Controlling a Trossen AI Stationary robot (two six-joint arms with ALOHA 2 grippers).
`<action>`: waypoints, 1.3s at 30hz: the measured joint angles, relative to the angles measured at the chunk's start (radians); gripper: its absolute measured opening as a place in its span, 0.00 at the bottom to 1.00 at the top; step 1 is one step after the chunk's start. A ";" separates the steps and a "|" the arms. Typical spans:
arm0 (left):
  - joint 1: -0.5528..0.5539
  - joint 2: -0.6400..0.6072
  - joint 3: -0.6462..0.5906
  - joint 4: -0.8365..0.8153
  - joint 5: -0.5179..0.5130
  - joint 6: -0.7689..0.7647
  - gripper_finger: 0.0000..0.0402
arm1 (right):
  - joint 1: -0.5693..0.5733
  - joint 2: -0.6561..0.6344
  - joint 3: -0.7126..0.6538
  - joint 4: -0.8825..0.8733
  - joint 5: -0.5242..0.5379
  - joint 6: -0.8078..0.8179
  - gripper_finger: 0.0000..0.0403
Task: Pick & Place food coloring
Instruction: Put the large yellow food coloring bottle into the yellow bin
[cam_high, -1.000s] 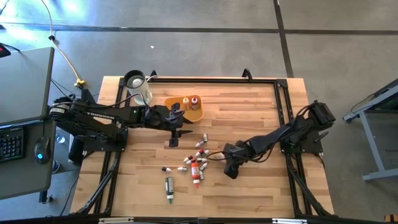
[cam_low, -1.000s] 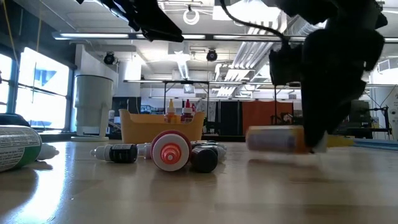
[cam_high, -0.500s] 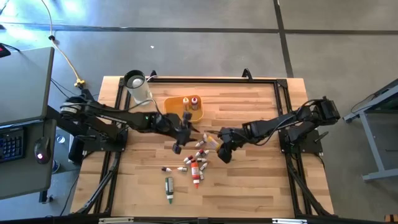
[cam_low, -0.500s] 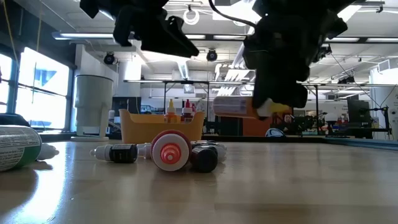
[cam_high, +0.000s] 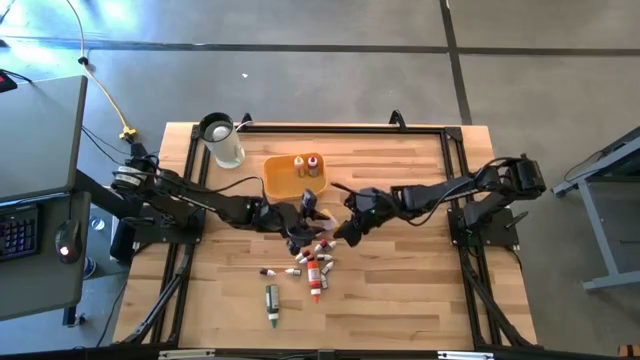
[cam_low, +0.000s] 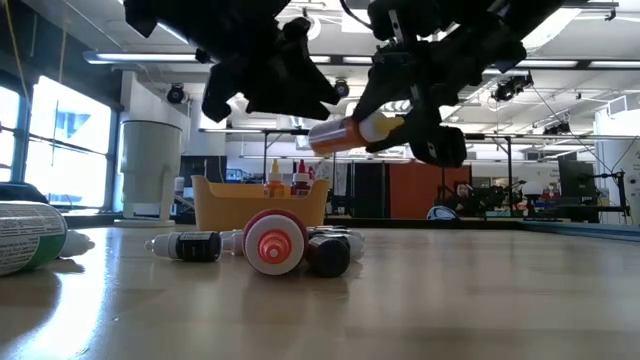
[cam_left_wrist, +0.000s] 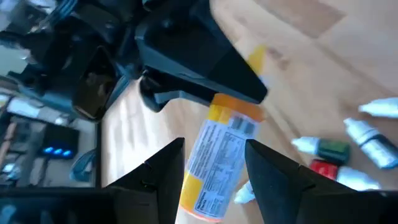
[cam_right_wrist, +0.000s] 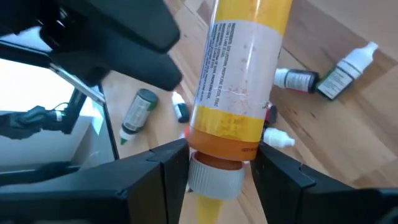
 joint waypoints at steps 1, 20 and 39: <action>0.000 0.000 0.000 0.001 -0.021 0.000 0.41 | -0.003 0.000 0.000 0.002 0.001 0.000 0.38; -0.055 0.000 0.001 0.026 -0.274 0.245 0.41 | -0.073 0.001 0.000 0.201 0.009 0.087 0.37; -0.056 0.002 0.000 0.060 -0.396 0.418 0.41 | -0.075 0.000 0.000 0.252 -0.027 0.122 0.38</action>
